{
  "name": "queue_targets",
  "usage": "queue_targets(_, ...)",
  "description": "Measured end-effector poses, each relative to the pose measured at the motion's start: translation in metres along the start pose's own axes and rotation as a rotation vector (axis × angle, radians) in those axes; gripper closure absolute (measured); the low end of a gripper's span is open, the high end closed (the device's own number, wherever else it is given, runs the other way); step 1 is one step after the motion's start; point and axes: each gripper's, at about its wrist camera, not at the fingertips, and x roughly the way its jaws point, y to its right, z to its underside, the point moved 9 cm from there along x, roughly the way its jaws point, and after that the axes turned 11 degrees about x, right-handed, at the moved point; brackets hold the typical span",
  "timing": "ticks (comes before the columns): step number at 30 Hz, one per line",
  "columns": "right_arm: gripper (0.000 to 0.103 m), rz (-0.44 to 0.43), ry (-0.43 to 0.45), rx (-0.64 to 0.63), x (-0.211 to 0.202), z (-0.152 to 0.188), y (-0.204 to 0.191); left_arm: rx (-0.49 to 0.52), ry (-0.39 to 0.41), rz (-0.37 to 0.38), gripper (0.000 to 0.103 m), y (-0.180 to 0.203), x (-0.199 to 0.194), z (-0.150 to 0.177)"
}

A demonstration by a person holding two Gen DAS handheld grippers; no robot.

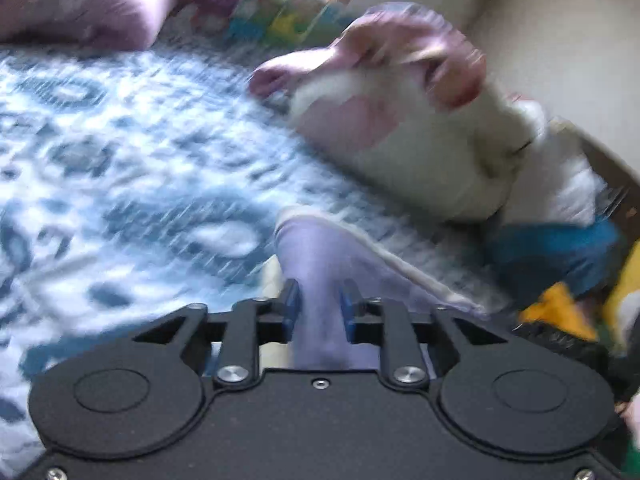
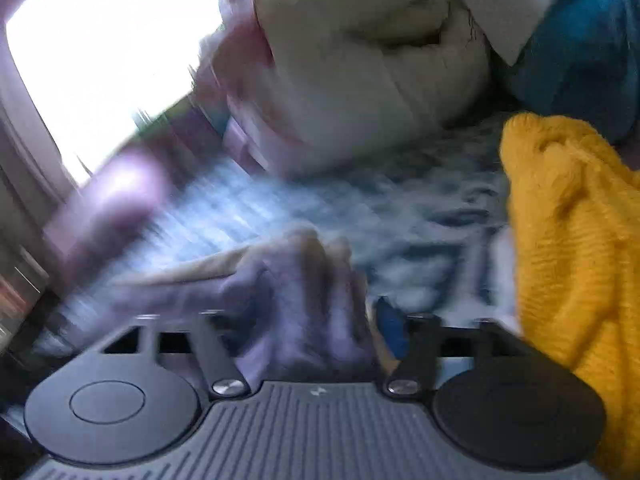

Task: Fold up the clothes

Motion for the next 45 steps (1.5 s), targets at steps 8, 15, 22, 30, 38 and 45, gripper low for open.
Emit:
queue_targets(8, 0.024, -0.071, 0.042, -0.180, -0.038, 0.017, -0.018, 0.076, 0.048, -0.024, 0.041, 0.010, -0.047, 0.034)
queue_targets(15, 0.000, -0.028, -0.171, -0.245, -0.108, 0.053, -0.019, 0.207, -0.102, -0.137, 0.008, 0.066, -0.081, 0.032)
queue_targets(22, 0.000, 0.054, -0.242, -0.242, -0.140, 0.063, -0.025, 0.399, -0.175, -0.336, 0.000, 0.107, -0.104, 0.034)
queue_targets(30, 0.000, 0.114, -0.227, -0.267, -0.173, 0.053, -0.041, 0.433, -0.129, -0.370, 0.000, 0.135, -0.135, 0.030)
queue_targets(38, 0.000, 0.145, -0.216, -0.310, -0.185, 0.052, -0.047, 0.408, -0.133, -0.373, 0.000, 0.150, -0.140, 0.029)
queue_targets(45, 0.000, 0.156, -0.226, -0.325, -0.183, 0.054, -0.046, 0.365, -0.125, -0.359, 0.000, 0.146, -0.143, 0.029)
